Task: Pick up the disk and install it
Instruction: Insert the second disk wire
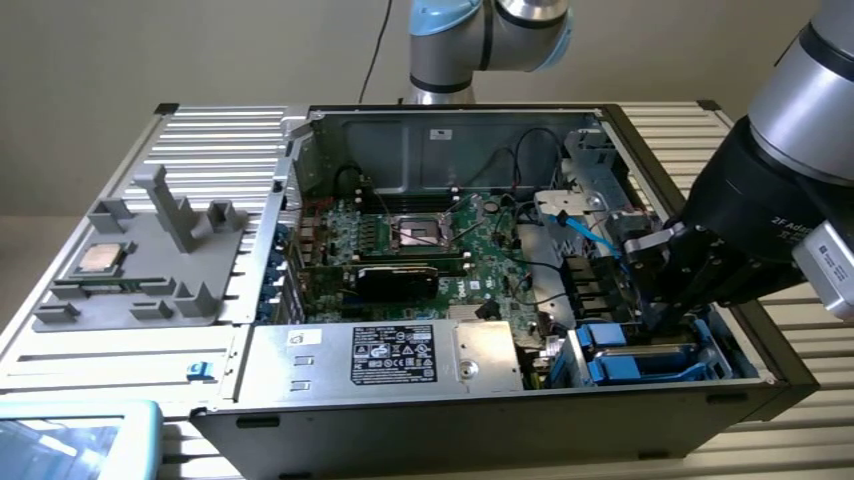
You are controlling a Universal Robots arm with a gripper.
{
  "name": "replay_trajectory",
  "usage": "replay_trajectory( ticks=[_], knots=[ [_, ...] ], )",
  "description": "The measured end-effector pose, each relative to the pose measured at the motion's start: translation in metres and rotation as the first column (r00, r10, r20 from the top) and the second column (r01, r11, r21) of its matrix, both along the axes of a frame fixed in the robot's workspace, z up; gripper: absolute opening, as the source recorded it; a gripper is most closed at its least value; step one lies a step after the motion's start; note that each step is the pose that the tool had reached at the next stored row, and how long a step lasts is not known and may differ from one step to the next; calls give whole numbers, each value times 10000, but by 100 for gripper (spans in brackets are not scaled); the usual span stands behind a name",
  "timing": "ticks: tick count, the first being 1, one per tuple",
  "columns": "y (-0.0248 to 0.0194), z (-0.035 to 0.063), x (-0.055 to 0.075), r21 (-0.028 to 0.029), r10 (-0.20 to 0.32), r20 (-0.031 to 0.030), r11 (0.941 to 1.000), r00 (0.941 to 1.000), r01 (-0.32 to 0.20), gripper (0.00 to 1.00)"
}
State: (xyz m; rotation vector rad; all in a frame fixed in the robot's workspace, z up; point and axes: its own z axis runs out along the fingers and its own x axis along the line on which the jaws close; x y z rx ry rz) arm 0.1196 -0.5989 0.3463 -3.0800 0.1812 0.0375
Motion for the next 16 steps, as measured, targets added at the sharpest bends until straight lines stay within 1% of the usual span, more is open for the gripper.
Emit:
replay_trajectory(
  ticks=[5, 6, 9, 13, 16],
  knots=[
    [2, -24, 0, 162, 33, 0, 9999, 10000, -33, 11],
    [2, -28, 1, 185, 35, 0, 9998, 10000, -35, 11],
    [2, -39, 0, 224, 36, 0, 9997, 10000, -36, 11],
    [1, -54, 0, 251, 37, 0, 9997, 10000, -37, 11],
    [-3, -59, 1, 260, 37, 0, 9997, 10000, -37, 11]
  ],
)
